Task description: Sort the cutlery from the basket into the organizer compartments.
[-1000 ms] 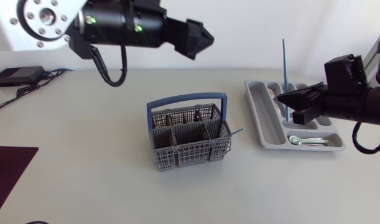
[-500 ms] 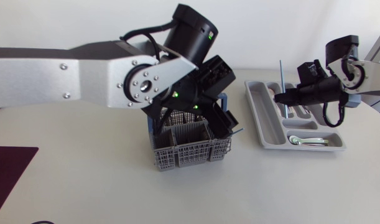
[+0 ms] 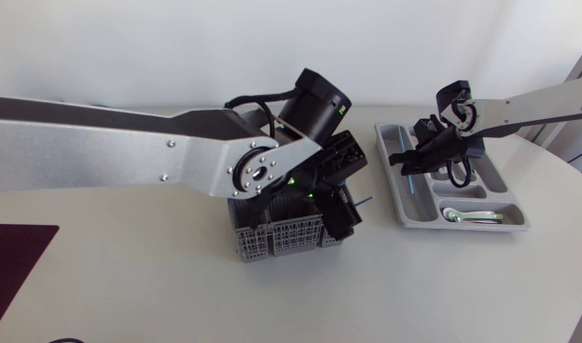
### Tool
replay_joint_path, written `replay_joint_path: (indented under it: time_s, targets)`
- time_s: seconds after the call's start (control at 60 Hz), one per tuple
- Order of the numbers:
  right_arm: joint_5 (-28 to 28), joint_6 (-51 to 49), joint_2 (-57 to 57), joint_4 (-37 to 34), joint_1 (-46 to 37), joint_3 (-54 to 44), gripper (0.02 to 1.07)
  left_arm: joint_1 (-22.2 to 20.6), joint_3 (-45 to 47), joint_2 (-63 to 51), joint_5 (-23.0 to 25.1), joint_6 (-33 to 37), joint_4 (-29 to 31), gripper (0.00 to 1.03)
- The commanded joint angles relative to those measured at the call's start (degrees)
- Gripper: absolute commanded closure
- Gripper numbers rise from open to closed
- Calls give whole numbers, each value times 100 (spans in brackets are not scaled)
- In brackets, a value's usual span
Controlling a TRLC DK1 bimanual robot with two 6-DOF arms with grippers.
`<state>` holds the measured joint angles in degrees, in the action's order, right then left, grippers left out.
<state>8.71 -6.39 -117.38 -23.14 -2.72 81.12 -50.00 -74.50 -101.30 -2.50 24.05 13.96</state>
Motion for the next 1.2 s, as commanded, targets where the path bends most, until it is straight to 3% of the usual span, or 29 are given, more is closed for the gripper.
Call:
replay_joint_path:
  time_s: [0.0, 0.15, 0.3, 0.367, 0.467, 0.65, 0.9, 1.133, 1.183]
  targets:
    - [-36, 130, -329, -130, 0, 211, 102, -72, 164, -101, -57, 161, -139, 7]
    - [-27, 173, -470, -226, -27, 325, 97, -107, 181, -215, -66, 196, -315, 7]
    - [-106, 182, -268, -51, -9, 44, 59, -168, 260, -285, -189, 346, -657, 7]
    - [-221, 147, -30, 81, 26, -184, 47, -186, 331, -321, -198, 390, -842, 7]
    - [-256, 77, 295, 204, 88, -501, 40, -239, 419, -347, -198, 434, -1062, 8]
    - [-291, -37, 928, 485, 184, -1186, 34, -344, 577, -356, -198, 495, -1527, 29]
    - [-291, -213, 1895, 723, 202, -2144, 32, -414, 533, -496, -198, 486, -1712, 73]
    - [-273, -319, 2580, 775, 281, -2698, 27, -458, 524, -584, -198, 477, -1721, 85]
    - [-273, -319, 2729, 784, 307, -2821, 26, -458, 507, -602, -198, 477, -1721, 92]
